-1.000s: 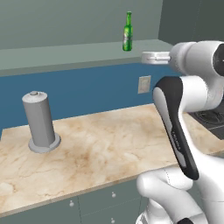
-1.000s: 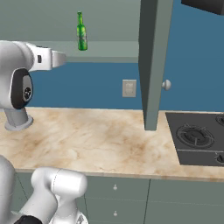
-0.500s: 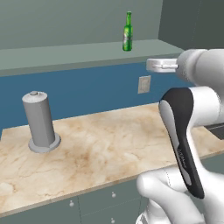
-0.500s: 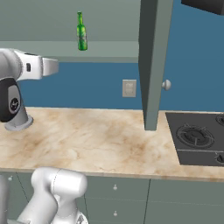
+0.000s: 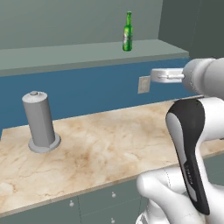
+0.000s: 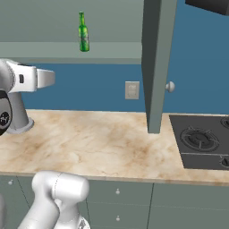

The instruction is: Sort all alcoholic drinks to one cabinet, and non-alcoholic drinks to the other.

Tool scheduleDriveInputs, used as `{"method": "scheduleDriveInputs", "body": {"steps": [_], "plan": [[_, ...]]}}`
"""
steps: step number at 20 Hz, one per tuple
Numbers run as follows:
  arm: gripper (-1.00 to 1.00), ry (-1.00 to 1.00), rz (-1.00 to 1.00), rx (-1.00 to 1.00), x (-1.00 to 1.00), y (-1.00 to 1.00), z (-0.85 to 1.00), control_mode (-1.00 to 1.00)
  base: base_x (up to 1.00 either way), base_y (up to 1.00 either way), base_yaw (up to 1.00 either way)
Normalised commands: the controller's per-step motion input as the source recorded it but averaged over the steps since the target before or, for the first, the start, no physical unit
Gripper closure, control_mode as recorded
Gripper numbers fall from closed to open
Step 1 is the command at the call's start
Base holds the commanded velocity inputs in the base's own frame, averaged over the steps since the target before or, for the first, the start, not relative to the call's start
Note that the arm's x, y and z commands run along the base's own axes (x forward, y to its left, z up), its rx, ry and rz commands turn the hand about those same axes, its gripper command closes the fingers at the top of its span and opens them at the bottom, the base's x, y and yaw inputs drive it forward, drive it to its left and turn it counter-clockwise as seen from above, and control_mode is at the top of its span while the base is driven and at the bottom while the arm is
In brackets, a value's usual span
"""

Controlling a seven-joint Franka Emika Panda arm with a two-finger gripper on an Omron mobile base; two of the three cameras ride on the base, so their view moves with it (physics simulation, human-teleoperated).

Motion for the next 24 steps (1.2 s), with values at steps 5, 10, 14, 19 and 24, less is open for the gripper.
{"method": "scheduleDriveInputs", "body": {"steps": [5,10,14,19,24], "plan": [[-1.00,0.03,0.00,0.01,-0.15,-0.01,-0.10,-1.00,0.00,0.00,0.00],[-1.00,0.00,0.00,0.00,0.00,-0.03,-0.03,-1.00,0.00,0.00,0.00],[-1.00,0.00,0.00,0.00,-0.01,-0.05,0.00,-1.00,0.00,0.00,0.00],[-1.00,0.00,0.00,0.00,-0.03,-0.07,0.00,-1.00,0.00,0.00,0.00],[-1.00,0.00,0.00,0.00,-0.01,-0.02,0.00,1.00,-0.02,-0.02,0.00]]}}
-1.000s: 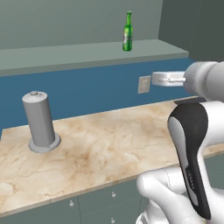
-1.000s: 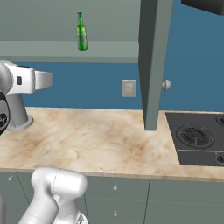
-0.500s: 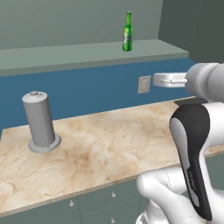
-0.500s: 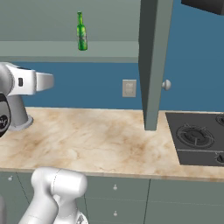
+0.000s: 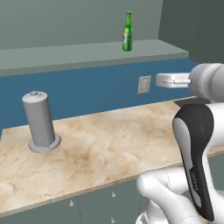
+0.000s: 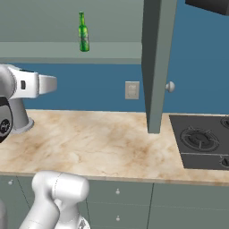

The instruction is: Sort all alcoholic drinks to one cabinet, and non-alcoholic drinks to the other.

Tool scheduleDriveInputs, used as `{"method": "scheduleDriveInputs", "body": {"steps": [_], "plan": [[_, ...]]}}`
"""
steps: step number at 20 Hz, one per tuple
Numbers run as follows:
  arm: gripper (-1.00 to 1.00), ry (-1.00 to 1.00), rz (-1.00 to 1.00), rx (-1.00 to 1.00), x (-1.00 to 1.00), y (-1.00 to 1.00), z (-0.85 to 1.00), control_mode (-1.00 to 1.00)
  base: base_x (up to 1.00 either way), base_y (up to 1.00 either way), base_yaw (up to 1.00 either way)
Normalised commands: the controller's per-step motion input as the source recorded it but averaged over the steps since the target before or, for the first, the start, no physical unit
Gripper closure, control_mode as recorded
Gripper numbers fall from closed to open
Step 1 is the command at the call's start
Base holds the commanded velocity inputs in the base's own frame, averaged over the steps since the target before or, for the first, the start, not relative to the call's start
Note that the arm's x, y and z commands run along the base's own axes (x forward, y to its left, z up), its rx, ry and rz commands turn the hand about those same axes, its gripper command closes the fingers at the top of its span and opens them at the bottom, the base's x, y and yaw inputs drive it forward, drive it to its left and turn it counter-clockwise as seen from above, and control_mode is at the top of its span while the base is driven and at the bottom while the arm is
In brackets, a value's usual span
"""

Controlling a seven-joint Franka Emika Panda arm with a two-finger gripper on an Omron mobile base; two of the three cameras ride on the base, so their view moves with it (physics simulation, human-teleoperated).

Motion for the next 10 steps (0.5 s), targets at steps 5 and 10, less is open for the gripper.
{"method": "scheduleDriveInputs", "body": {"steps": [5,10], "plan": [[-1.00,0.00,0.00,0.00,0.00,0.00,0.00,1.00,-0.13,0.00,-0.01],[-1.00,0.00,0.00,0.00,0.00,0.00,0.00,1.00,-0.47,-0.02,-0.01]]}}
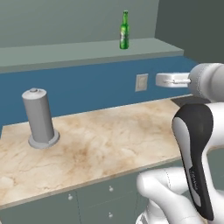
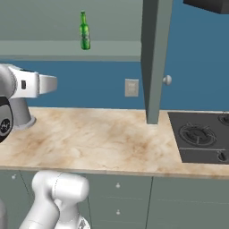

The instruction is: Sort all alcoholic drinks to one cabinet, and non-alcoholic drinks to the other.

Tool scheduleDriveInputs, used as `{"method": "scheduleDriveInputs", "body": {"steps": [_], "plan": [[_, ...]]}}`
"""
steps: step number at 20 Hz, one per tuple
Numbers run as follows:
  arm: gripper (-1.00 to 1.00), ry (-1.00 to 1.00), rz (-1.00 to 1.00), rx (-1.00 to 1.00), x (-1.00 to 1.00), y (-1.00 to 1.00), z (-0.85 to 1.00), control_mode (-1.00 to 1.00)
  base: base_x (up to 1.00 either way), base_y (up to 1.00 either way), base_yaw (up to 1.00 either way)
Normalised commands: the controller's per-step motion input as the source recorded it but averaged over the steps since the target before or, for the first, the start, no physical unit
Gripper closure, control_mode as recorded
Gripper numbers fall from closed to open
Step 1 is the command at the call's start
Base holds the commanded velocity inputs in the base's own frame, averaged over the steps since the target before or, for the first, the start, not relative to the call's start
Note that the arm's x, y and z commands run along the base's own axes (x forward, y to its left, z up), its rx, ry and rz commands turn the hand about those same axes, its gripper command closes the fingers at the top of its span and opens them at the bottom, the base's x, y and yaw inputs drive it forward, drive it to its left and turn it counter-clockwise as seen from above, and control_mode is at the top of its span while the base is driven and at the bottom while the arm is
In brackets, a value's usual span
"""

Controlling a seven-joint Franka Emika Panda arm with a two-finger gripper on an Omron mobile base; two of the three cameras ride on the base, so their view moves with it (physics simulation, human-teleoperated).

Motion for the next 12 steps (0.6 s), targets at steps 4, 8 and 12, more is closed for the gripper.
{"method": "scheduleDriveInputs", "body": {"steps": [4,8,12], "plan": [[-1.00,0.00,0.00,0.00,0.00,0.00,0.00,1.00,-0.63,-0.06,-0.01],[-1.00,0.00,0.00,0.00,0.00,0.00,0.00,1.00,-0.65,-0.09,-0.02],[-1.00,0.00,0.00,0.00,0.00,0.00,0.00,1.00,-0.60,-0.10,-0.03]]}}
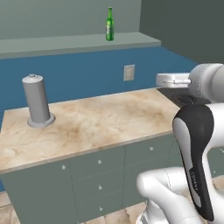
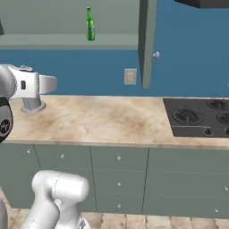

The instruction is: Sort all alcoholic drinks to one cabinet, and non-alcoholic drinks to the other.

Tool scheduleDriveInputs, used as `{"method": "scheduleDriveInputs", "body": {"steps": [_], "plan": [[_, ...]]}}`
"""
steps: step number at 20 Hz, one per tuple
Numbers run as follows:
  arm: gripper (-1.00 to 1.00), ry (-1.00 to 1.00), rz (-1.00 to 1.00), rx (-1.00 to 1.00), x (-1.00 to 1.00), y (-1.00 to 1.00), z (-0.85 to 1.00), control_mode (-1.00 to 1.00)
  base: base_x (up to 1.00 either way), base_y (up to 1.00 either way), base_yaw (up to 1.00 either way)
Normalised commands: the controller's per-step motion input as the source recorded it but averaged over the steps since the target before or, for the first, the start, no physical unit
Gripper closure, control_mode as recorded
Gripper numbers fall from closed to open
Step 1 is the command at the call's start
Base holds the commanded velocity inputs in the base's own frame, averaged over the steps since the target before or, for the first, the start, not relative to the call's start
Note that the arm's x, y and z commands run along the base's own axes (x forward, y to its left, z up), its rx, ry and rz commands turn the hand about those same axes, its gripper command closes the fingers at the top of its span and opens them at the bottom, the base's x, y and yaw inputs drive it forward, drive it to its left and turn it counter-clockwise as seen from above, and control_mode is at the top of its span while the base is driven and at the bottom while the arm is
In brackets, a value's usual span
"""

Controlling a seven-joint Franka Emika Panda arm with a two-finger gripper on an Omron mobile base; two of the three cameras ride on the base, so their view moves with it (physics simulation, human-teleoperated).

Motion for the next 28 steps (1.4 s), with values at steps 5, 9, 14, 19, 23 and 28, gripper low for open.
{"method": "scheduleDriveInputs", "body": {"steps": [5,9,14,19,23,28], "plan": [[-1.00,0.00,0.00,0.00,0.00,0.00,0.00,1.00,-0.58,-0.23,-0.08],[-1.00,0.00,0.00,0.00,0.00,0.00,0.00,1.00,-0.57,-0.37,-0.22],[-1.00,0.00,0.00,0.00,0.00,0.00,0.00,1.00,-0.45,-0.32,-0.27],[-1.00,0.00,0.00,0.00,0.00,0.00,0.00,1.00,-0.26,-0.34,-0.31],[-1.00,0.00,0.00,0.00,0.00,0.00,0.00,1.00,-0.14,-0.35,-0.34],[-1.00,0.00,0.00,0.00,0.00,0.00,0.00,1.00,-0.06,-0.34,-0.36]]}}
